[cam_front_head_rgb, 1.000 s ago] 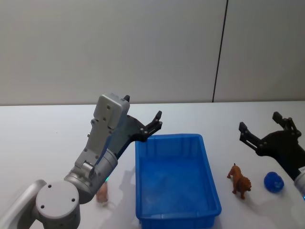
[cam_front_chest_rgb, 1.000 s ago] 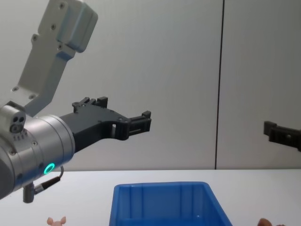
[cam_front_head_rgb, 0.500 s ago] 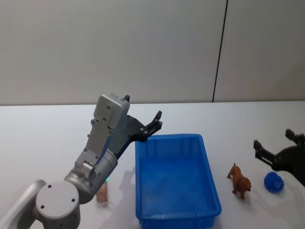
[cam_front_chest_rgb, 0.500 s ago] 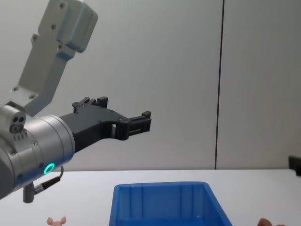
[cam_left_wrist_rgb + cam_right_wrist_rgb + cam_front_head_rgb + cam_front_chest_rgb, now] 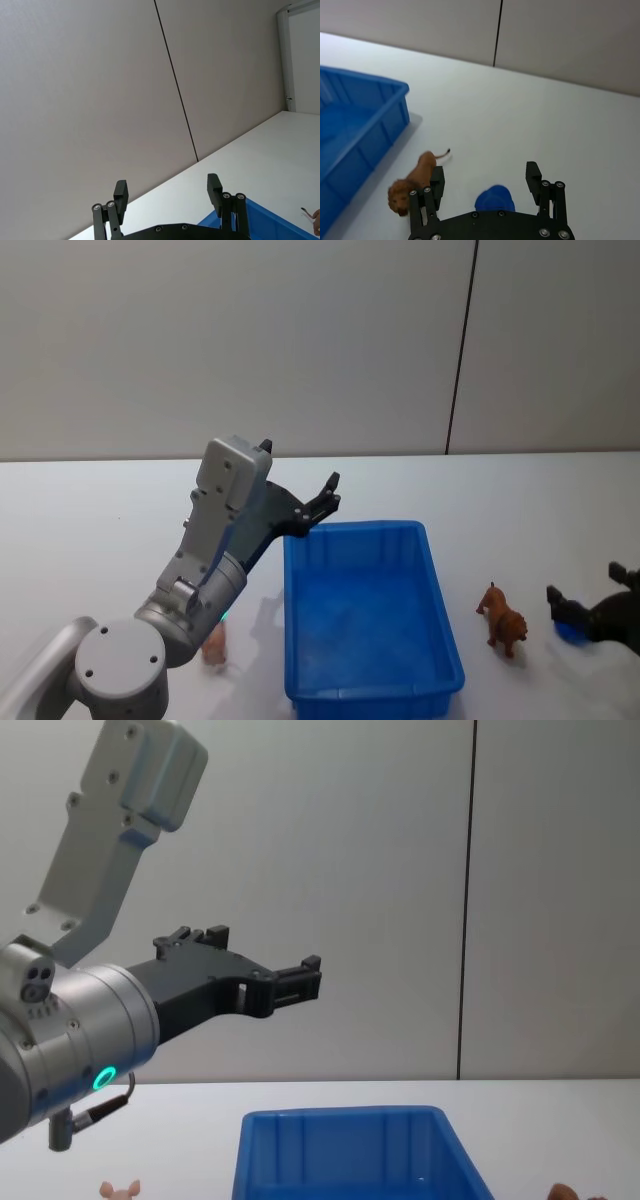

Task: Pick up the two dolls from the table and place them into the box.

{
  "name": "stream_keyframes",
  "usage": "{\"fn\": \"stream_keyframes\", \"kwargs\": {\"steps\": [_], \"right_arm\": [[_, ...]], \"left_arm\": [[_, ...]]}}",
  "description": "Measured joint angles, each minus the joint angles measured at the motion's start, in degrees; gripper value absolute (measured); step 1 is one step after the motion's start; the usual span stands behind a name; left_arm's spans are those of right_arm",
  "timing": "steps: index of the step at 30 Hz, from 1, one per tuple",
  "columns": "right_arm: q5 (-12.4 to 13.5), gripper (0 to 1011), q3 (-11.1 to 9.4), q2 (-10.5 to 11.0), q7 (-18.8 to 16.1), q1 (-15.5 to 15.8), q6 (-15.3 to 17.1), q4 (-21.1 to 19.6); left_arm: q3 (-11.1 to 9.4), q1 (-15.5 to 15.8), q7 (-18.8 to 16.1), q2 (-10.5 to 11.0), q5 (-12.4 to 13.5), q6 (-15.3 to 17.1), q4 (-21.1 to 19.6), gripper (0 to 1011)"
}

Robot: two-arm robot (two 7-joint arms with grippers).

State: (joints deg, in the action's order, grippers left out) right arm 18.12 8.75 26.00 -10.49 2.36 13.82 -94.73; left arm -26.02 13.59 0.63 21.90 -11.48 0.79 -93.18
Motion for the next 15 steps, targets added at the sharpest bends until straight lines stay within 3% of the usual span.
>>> {"fn": "stream_keyframes", "kwargs": {"steps": [15], "right_arm": [[-2.58,1001,1.12,-1.19,-2.80,-3.02,2.56,7.69]], "left_arm": [[0.00,0.00,0.00,0.00,0.00,0.00,0.00,1000]]}}
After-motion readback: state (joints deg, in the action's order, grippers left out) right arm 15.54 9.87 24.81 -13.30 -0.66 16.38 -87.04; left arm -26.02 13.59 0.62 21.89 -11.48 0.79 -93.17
